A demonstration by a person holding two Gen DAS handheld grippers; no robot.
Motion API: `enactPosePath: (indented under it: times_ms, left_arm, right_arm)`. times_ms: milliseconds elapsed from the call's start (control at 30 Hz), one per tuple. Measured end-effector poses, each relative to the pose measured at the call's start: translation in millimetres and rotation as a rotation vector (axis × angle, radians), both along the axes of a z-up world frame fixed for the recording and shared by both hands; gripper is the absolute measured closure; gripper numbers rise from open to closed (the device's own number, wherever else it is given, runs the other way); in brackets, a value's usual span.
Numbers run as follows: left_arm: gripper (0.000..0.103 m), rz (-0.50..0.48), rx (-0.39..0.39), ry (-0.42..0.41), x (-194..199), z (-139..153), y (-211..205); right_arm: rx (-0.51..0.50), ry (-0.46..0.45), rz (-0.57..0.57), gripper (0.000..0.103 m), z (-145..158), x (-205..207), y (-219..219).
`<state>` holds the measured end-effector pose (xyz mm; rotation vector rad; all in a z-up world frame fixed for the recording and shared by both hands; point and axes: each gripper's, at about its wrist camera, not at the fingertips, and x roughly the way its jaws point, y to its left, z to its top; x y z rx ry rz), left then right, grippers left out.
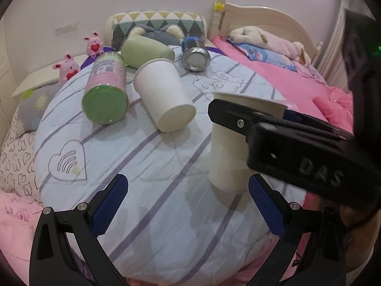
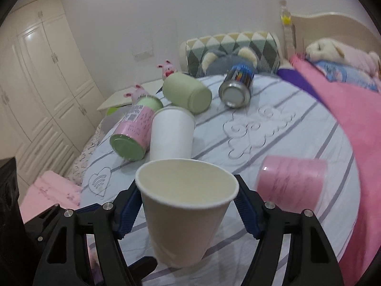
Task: Flip cup upright
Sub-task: 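Rotate the white cup upright with the right tool and lower it onto the bed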
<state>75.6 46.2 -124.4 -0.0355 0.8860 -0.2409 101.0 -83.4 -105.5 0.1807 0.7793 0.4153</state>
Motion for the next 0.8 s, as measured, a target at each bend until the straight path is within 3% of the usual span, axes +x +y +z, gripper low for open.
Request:
enactPosePath:
  times_ms: [533,800]
  left_arm:
    - [0.001,0.091,0.035,0.017,29.6,-19.1,-2.0]
    - [0.001,0.094,0.044,0.039,24.8,-27.1,-1.0]
  right_arm:
    - [-0.111,-0.183,-0.001,0.03,-0.4,-8.7,1.6]
    - [-0.101,-0.162,0.012,0.035,-7.8,-12.1,0.4]
